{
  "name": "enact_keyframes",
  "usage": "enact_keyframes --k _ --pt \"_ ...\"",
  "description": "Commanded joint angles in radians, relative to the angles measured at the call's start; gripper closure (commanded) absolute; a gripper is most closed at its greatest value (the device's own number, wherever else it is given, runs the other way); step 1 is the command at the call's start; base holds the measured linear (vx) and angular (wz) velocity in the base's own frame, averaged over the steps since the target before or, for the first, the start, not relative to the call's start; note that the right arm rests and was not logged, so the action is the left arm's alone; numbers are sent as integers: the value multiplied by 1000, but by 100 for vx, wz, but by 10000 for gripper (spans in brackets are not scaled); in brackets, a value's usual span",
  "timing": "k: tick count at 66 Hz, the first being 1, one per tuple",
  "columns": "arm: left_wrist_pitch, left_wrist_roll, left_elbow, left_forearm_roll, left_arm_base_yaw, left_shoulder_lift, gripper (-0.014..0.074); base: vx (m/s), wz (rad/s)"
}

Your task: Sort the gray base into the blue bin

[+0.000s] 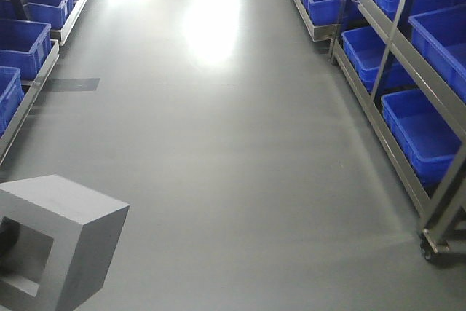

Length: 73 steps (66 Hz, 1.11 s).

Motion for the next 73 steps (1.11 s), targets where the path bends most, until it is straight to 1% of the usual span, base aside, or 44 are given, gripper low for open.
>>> enact_keyframes --k 1,41,73 --pt "-98 -5 -34 -21 -3 7 602 48 5" --pt "-98 -5 -34 -21 -3 7 602 49 7" --pt "-98 -5 -34 -21 -3 7 602 47 -2"
